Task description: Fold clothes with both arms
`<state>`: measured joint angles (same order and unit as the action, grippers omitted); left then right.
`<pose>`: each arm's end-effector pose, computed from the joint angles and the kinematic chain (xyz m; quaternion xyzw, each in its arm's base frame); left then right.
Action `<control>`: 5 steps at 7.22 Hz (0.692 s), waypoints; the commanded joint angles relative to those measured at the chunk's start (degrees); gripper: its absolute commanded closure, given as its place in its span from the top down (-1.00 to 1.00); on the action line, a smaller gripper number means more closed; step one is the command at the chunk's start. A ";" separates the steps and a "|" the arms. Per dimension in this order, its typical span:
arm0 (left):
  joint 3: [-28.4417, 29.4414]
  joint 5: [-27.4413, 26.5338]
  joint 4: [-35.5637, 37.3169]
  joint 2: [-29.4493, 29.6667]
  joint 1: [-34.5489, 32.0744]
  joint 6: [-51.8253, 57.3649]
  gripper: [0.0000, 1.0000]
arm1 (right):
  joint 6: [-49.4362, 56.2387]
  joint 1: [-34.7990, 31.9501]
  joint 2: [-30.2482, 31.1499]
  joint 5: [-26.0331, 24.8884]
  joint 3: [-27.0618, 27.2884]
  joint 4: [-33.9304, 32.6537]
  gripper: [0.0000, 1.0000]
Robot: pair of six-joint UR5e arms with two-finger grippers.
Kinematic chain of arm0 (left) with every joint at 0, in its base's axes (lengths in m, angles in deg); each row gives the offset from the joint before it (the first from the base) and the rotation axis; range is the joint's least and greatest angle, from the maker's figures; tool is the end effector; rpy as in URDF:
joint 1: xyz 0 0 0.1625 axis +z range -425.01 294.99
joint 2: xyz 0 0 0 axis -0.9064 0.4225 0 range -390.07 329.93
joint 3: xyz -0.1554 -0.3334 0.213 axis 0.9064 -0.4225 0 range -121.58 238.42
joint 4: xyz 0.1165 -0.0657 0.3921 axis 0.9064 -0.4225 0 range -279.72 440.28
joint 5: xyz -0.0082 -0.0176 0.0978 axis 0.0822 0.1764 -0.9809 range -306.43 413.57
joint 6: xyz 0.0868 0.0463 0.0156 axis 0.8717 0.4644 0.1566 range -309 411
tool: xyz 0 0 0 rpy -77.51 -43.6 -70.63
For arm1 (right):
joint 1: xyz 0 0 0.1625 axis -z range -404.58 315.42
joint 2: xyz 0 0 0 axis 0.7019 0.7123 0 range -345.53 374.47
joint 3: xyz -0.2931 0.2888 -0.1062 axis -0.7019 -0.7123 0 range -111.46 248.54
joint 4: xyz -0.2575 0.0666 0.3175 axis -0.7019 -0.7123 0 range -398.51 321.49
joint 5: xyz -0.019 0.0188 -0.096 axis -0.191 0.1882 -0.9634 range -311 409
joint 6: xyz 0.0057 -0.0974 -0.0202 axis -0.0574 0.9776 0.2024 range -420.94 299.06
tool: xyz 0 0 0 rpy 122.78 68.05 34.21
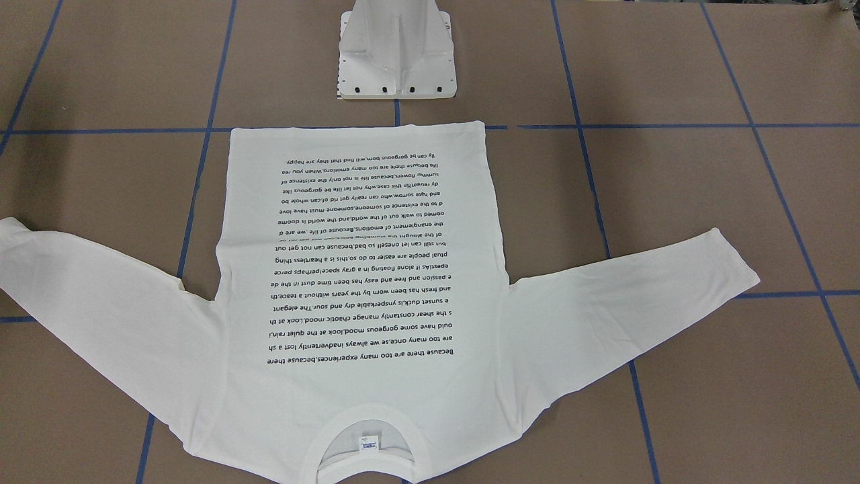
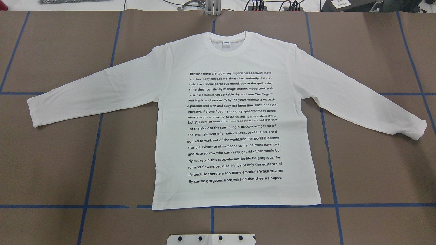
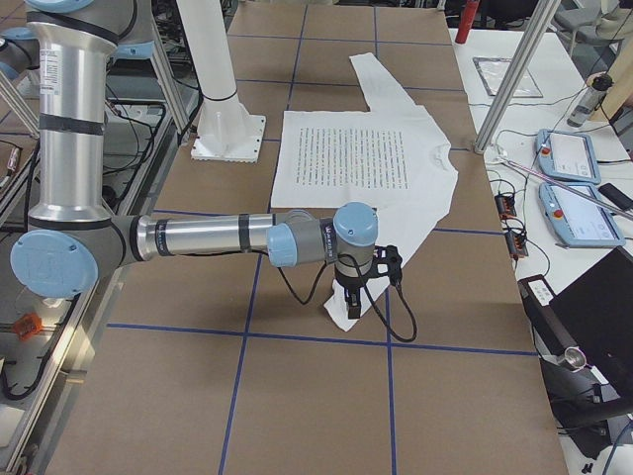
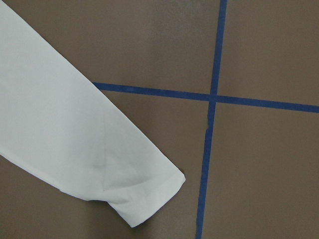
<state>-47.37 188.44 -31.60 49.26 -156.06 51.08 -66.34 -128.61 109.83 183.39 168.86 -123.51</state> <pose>-0.0711 -0.4317 0.5629 0.2196 0.3689 0.0814 0.8995 0.0152 -0.4656 0.6045 0.0427 -0.3825 -0.0373 0.9222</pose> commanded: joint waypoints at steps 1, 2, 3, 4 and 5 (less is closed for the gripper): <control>-0.11 0.13 -0.26 -0.40 0.00 -0.17 0.99 | 0.12 0.00 -0.09 0.09 0.22 0.02 1.00; -0.46 0.13 -0.27 -0.49 0.09 0.09 0.99 | 0.04 0.00 -0.09 0.00 0.14 0.02 1.00; -0.47 0.04 -0.35 -0.49 0.09 0.10 0.99 | 0.04 0.00 -0.09 0.00 0.40 0.02 1.00; -0.64 0.04 -0.35 -0.58 0.09 0.10 0.99 | -0.05 0.00 -0.09 0.00 0.75 0.02 1.00; -0.64 0.04 -0.35 -0.58 0.09 0.10 0.99 | -0.40 0.00 0.00 0.00 0.75 0.02 1.00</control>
<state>-47.94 188.50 -31.94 48.73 -155.98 51.17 -66.43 -128.60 109.76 183.39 169.46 -123.50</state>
